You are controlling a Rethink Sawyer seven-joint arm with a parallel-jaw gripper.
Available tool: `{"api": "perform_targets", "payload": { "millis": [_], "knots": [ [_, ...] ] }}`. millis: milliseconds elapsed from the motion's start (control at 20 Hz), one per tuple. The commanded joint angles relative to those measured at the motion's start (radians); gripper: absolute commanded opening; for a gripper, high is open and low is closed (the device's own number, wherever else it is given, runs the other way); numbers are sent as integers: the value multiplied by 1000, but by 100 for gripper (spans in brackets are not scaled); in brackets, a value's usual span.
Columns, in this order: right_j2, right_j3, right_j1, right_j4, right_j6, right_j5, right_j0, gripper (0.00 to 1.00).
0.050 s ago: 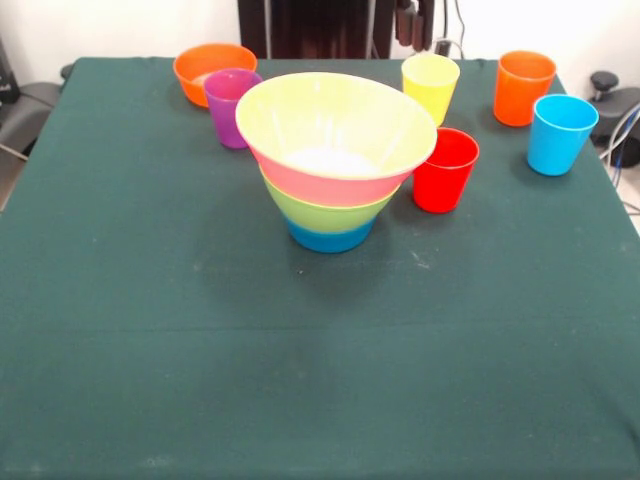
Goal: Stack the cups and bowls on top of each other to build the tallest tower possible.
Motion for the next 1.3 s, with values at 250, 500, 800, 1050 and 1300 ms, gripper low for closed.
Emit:
{"api": "perform_targets", "payload": {
  "millis": [250, 500, 800, 1050, 1300],
  "knots": [
    [51, 129, 45, 31, 213, -121, 60, 0],
    [43, 131, 55, 45, 211, -136, 68, 0],
    [37, 122, 65, 49, 206, -137, 70, 0],
    [34, 113, 77, 45, 207, -145, 70, 0],
    [33, 122, 82, 40, 193, -169, 67, 0]
  ]
}}
